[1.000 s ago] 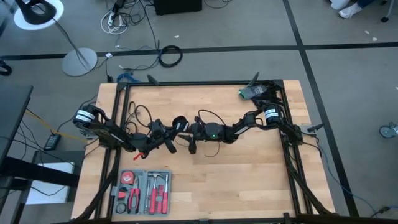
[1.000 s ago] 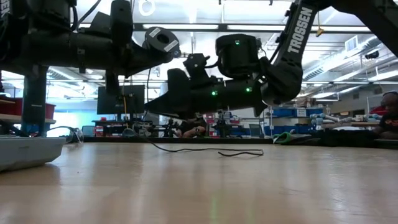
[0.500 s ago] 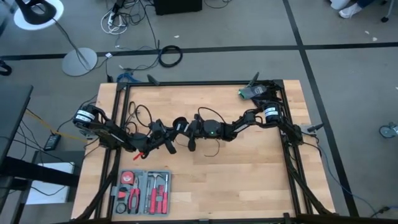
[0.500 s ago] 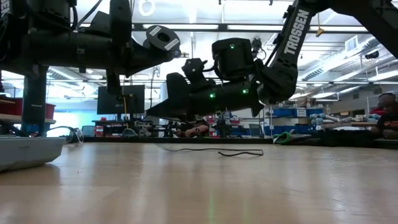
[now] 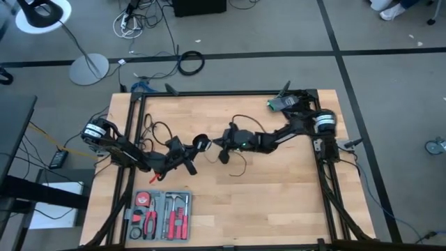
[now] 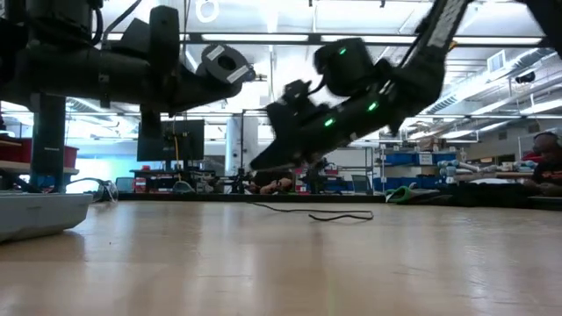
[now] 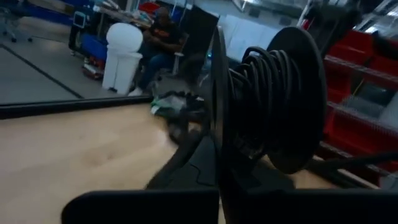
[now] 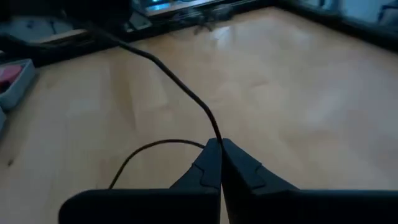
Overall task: Coil cords
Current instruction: Coil the black wire onto the spool
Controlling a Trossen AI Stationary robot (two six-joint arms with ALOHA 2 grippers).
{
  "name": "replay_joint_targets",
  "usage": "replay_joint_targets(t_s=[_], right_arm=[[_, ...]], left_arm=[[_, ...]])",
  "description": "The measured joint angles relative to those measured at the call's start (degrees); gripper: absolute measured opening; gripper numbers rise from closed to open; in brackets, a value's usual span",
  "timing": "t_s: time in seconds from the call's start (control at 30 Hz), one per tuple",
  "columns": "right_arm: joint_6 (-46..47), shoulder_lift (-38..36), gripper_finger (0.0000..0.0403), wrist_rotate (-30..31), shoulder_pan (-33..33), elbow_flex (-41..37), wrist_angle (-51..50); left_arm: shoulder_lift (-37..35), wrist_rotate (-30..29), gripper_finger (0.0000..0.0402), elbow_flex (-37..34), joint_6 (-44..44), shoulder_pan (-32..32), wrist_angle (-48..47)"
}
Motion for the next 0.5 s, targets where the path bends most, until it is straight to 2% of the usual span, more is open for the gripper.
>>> replay_joint_targets(t_s=[0.13, 0.27, 0.4, 0.5], right_arm=[[1.15, -8.92, 0.0001, -0.68, -0.53, -3.05, -9.22], [2.37, -16.22, 0.0001, -2.06, -0.85, -0.95, -23.93], [2.39, -19.55, 0.0, -2.98, -0.33, 4.25, -39.08], [3.12, -19.79, 0.0, -3.41, 0.5, 8.04, -48.24]], left_arm=[[0.0, -0.28, 0.0, 1.08, -3.81, -0.05, -8.36], [0.01, -0.21, 0.0, 6.22, -8.72, -0.02, -26.02], [0.02, -1.36, 0.0, 12.91, -10.51, 0.38, -43.99], [0.04, -2.87, 0.0, 16.51, -10.61, 0.56, -51.22]])
